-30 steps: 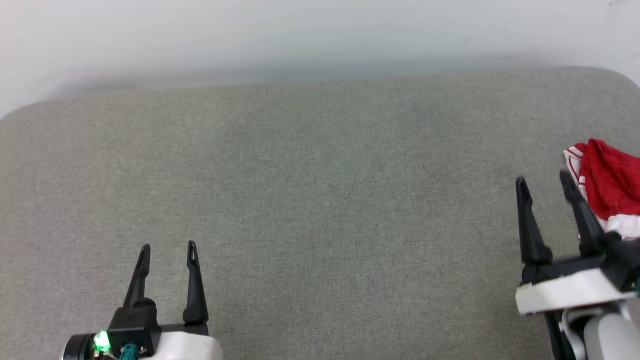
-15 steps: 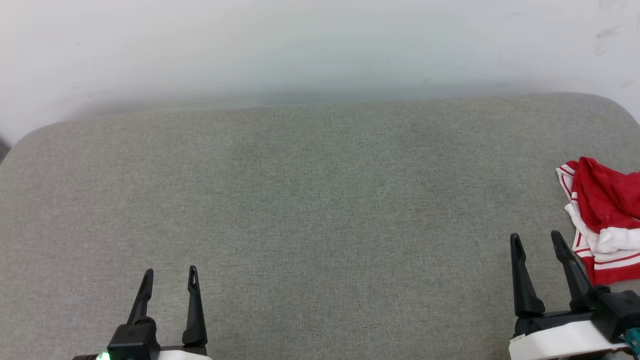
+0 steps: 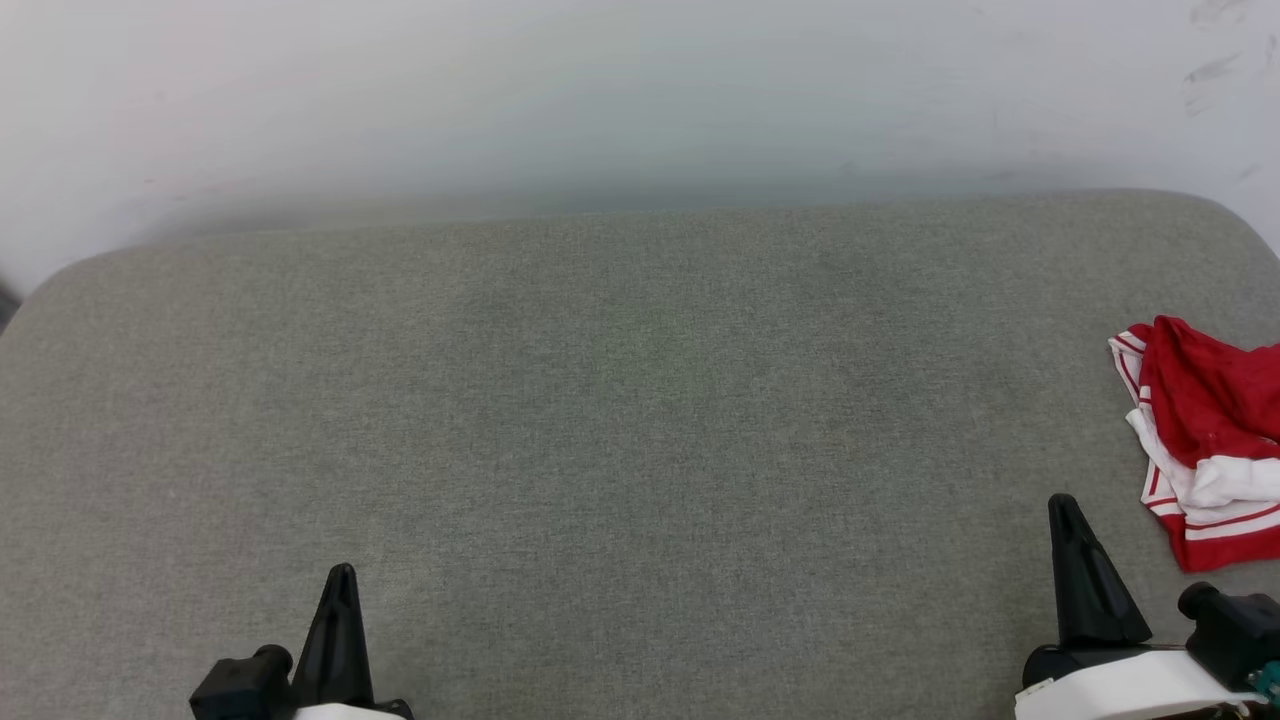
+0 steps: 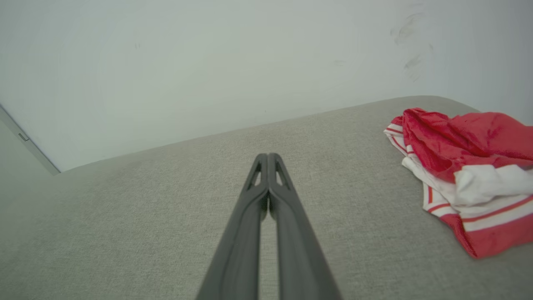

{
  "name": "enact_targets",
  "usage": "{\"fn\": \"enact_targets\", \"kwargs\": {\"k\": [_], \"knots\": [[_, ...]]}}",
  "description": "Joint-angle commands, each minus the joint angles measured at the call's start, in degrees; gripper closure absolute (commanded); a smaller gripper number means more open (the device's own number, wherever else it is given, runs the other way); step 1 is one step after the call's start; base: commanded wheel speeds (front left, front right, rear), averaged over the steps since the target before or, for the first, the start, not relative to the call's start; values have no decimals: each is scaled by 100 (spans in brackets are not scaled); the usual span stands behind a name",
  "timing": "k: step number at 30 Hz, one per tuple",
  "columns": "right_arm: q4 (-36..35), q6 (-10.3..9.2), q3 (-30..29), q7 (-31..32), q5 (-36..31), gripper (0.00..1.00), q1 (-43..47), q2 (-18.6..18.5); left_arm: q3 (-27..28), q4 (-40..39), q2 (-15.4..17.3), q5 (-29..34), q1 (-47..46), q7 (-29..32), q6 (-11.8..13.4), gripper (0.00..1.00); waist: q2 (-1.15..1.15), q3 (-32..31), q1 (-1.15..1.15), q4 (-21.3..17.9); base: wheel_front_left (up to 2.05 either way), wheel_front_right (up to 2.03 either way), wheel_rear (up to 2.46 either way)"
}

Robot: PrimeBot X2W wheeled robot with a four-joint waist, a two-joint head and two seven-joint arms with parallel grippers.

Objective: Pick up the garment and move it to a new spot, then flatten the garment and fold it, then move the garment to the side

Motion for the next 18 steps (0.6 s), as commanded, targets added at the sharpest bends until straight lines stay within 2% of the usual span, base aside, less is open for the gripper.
{"fn": "enact_targets", "kwargs": {"k": [1, 18], "knots": [[-47, 0, -5, 66, 350, 100, -122, -38, 7, -35, 49, -368, -152, 56, -59, 100, 0, -4, 0, 2, 0, 0, 0], [161, -1, -25, 428, 2113, 100, -337, -88, 35, 279, 131, -2243, -480, 407, -286, 100, 0, -43, 0, 17, 0, 0, 0]]}}
